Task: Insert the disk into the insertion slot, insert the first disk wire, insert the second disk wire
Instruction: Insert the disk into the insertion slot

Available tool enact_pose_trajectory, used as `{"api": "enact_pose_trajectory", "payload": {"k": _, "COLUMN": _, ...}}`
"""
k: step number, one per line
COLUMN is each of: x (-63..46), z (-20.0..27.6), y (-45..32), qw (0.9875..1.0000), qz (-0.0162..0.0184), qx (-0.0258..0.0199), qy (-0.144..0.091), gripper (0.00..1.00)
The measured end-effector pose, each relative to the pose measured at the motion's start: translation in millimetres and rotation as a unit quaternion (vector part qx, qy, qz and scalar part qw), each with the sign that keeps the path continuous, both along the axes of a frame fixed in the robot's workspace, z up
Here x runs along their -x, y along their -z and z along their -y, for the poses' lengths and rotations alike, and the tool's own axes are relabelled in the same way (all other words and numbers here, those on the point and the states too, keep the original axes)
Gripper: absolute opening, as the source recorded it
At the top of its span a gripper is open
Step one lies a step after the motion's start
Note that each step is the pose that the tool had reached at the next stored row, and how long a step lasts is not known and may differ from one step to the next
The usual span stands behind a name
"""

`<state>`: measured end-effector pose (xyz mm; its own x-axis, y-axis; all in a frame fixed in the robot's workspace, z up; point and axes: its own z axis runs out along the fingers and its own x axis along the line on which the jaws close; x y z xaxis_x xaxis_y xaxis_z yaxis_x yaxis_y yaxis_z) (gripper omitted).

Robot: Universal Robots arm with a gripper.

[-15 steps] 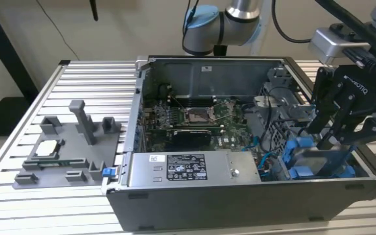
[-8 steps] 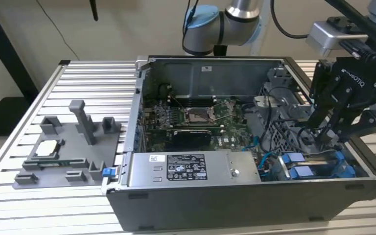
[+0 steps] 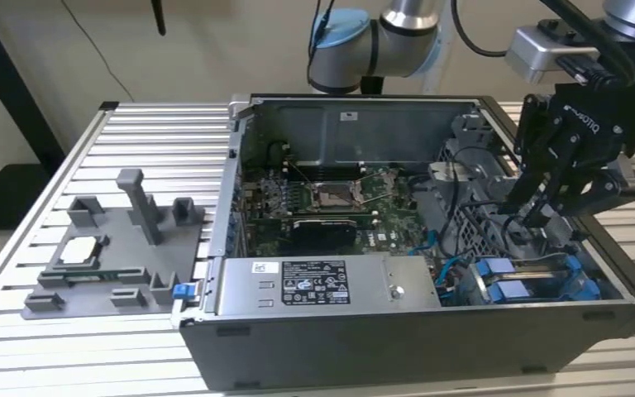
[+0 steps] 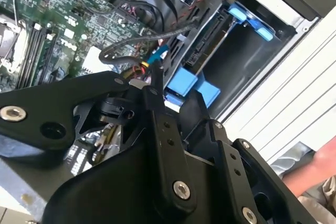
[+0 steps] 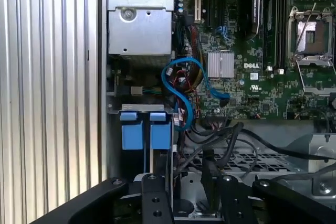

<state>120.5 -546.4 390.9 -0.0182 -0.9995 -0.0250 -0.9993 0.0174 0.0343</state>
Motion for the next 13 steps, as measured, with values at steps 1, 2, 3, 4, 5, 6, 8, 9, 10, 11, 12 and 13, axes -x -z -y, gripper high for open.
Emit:
{"api": "enact_pose_trajectory", "payload": {"k": 1, "x": 0.1, "z": -2.2, "y": 0.0, "qw": 1.0000, "qz": 0.0001, "qx": -0.0006, "qy": 0.000, "gripper": 1.00}}
{"api": "enact_pose_trajectory", "payload": {"k": 2, "x": 0.3, "z": -4.1, "y": 0.0, "qw": 1.0000, "qz": 0.0001, "qx": -0.0020, "qy": 0.000, "gripper": 1.00}}
{"api": "enact_pose_trajectory", "payload": {"k": 3, "x": 0.6, "z": -5.4, "y": 0.2, "qw": 1.0000, "qz": 0.0002, "qx": -0.0033, "qy": 0.000, "gripper": 1.00}}
{"api": "enact_pose_trajectory", "payload": {"k": 4, "x": 1.1, "z": -6.5, "y": 0.4, "qw": 1.0000, "qz": 0.0002, "qx": -0.0049, "qy": 0.000, "gripper": 1.00}}
{"api": "enact_pose_trajectory", "payload": {"k": 5, "x": 1.7, "z": -7.1, "y": 0.7, "qw": 1.0000, "qz": 0.0002, "qx": -0.0067, "qy": 0.000, "gripper": 1.00}}
{"api": "enact_pose_trajectory", "payload": {"k": 6, "x": 2.4, "z": -7.3, "y": 1.1, "qw": 1.0000, "qz": 0.0002, "qx": -0.0085, "qy": 0.000, "gripper": 1.00}}
{"api": "enact_pose_trajectory", "payload": {"k": 8, "x": 4.2, "z": -7.3, "y": 2.0, "qw": 0.9999, "qz": 0.0002, "qx": -0.0131, "qy": 0.001, "gripper": 1.00}}
{"api": "enact_pose_trajectory", "payload": {"k": 9, "x": 5.3, "z": -7.4, "y": 2.6, "qw": 0.9999, "qz": 0.0002, "qx": -0.0155, "qy": 0.001, "gripper": 1.00}}
{"api": "enact_pose_trajectory", "payload": {"k": 10, "x": 6.3, "z": -7.3, "y": 3.2, "qw": 0.9998, "qz": 0.0002, "qx": -0.0179, "qy": 0.003, "gripper": 1.00}}
{"api": "enact_pose_trajectory", "payload": {"k": 11, "x": 7.0, "z": -7.3, "y": 3.9, "qw": 0.9998, "qz": 0.0002, "qx": -0.0203, "qy": 0.004, "gripper": 1.00}}
{"api": "enact_pose_trajectory", "payload": {"k": 12, "x": 7.2, "z": -7.4, "y": 4.6, "qw": 0.9997, "qz": 0.0002, "qx": -0.0221, "qy": 0.005, "gripper": 1.00}}
{"api": "enact_pose_trajectory", "payload": {"k": 13, "x": 7.1, "z": -7.3, "y": 5.1, "qw": 0.9997, "qz": 0.0004, "qx": -0.0233, "qy": 0.007, "gripper": 1.00}}
